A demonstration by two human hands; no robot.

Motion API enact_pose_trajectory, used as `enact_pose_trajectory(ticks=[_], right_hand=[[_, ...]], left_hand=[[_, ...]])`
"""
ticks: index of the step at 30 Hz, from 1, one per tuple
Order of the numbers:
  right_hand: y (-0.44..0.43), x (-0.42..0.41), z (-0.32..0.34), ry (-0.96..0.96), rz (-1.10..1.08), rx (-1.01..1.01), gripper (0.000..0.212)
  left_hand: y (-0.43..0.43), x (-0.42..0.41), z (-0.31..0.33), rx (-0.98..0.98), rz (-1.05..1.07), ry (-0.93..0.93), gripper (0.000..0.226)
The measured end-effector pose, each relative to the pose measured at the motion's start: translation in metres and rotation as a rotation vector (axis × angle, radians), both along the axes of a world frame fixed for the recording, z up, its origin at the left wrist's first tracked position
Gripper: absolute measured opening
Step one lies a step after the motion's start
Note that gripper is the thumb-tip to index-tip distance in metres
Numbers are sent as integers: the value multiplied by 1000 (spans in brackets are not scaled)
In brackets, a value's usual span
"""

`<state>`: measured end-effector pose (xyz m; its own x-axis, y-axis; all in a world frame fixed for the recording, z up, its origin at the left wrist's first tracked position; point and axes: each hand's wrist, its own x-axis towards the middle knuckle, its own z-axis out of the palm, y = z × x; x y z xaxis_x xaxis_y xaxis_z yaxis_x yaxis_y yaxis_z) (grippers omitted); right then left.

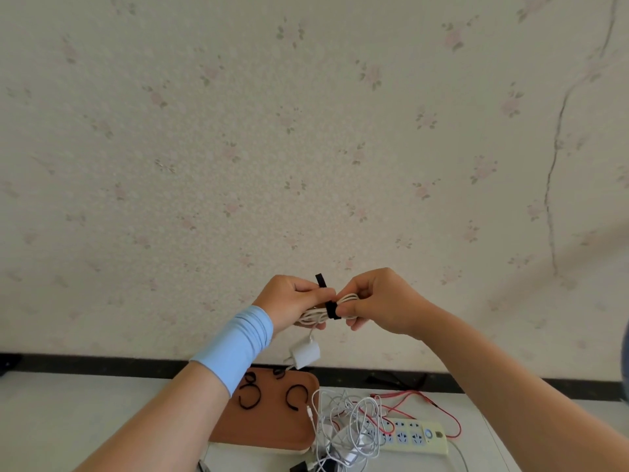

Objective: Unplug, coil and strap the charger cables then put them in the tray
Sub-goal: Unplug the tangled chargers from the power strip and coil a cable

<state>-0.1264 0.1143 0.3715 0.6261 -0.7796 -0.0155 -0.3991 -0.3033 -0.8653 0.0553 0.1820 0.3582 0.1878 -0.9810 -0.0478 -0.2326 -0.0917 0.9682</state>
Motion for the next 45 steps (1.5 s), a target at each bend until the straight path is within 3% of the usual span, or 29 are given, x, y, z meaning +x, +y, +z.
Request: enact_pose_trajectory(ticks=[4, 9, 13, 17, 21, 25, 29, 34, 36, 38, 41, 43, 45], right_hand=[[2, 1, -1, -40, 7, -43, 4], [2, -1, -1, -99, -26, -42, 4], [2, 1, -2, -112, -58, 2, 5], [2, 3, -3, -133, -99, 55, 6], [0, 4, -1, -177, -133, 136, 10], [0, 6, -1, -202, -117, 209, 12], [0, 10, -2, -192, -113, 224, 13], [-4, 8, -1, -224, -119, 61, 17], [-5, 1, -2, -152, -29, -157, 39], [-5, -2, -4, -16, 69, -381, 48], [-7, 1, -13, 33, 90, -522, 28], [-8, 4, -15, -7, 47, -527, 12], [-10, 6, -18, -32, 40, -501, 8]], left_hand=[[-1, 1, -2, 146, 21, 224, 23], [-1, -3, -6, 164, 25, 299, 28], [-1, -5, -5, 152, 59, 266, 38], [-1, -6, -4, 35, 72, 82, 20], [2, -1, 2, 34, 8, 13, 29], [0, 8, -1, 61, -98, 58, 16], [0, 14, -4, 113, -147, 115, 21], [-3, 15, -6, 156, -127, 212, 29], [-5, 16, -6, 163, -109, 269, 31], [-6, 16, -7, 165, -86, 315, 31], [-7, 14, -11, 161, -57, 285, 28], [-7, 11, -13, 156, -52, 262, 27], [-7, 8, -15, 147, -46, 271, 30]])
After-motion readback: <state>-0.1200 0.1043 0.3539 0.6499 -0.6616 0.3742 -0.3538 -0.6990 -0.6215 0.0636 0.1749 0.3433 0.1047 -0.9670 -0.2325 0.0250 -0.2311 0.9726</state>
